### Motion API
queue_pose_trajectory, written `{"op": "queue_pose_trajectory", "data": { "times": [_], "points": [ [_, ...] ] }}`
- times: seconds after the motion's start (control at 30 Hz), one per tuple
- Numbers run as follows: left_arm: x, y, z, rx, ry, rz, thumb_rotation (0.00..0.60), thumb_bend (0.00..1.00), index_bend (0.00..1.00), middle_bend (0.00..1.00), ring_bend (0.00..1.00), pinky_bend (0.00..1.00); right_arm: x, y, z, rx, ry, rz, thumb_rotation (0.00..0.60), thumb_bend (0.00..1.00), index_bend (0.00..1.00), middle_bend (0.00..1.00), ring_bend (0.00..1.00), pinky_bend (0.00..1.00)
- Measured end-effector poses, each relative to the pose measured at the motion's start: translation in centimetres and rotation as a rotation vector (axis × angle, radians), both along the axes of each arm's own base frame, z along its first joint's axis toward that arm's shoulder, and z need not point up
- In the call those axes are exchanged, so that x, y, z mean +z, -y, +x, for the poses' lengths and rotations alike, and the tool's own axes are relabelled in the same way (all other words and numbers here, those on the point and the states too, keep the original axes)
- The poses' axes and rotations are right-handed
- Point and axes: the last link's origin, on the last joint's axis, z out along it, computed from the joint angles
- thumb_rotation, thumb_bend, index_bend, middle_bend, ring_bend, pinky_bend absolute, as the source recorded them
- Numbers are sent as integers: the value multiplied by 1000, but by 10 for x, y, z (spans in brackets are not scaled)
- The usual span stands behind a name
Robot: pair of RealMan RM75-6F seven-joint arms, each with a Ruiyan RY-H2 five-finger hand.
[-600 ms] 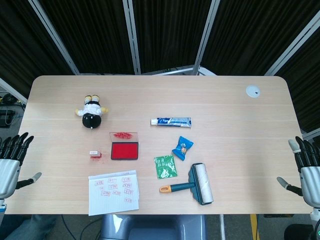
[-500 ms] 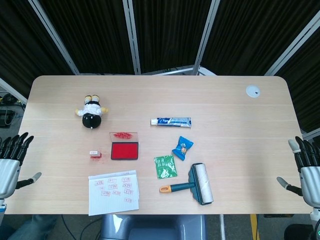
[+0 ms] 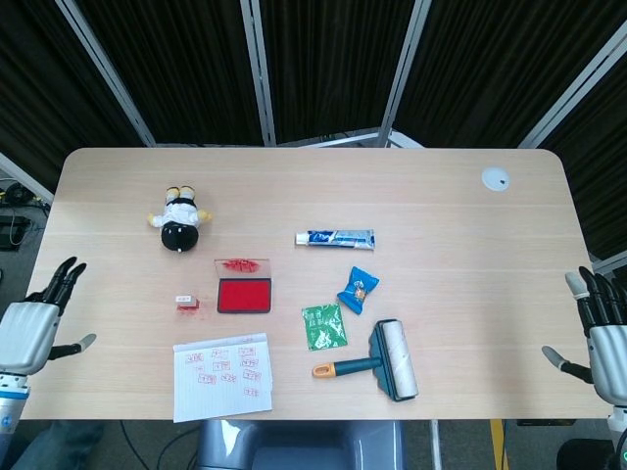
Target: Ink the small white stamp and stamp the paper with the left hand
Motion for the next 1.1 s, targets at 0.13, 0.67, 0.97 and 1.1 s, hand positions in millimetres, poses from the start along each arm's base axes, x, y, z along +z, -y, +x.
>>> {"op": "queue_pose_trajectory", "data": {
  "times": [0.13,0.67,0.97,1.1],
  "points": [
    [-18,-18,4,15,28,-65,600,0,50,80,738,836,-1,1,-2,-9,-4,4,600,0,0,0,0,0],
    [-101,-79,24,50,31,-229,600,173,328,329,770,851,-3,6,-10,-45,-17,8,600,0,0,0,0,0],
    [-127,-91,25,66,0,-250,600,235,352,384,770,851,-4,8,-13,-62,-24,14,600,0,0,0,0,0],
    [-133,-93,25,73,-13,-251,600,235,364,403,770,851,-5,8,-14,-65,-24,17,600,0,0,0,0,0]
  ]
}}
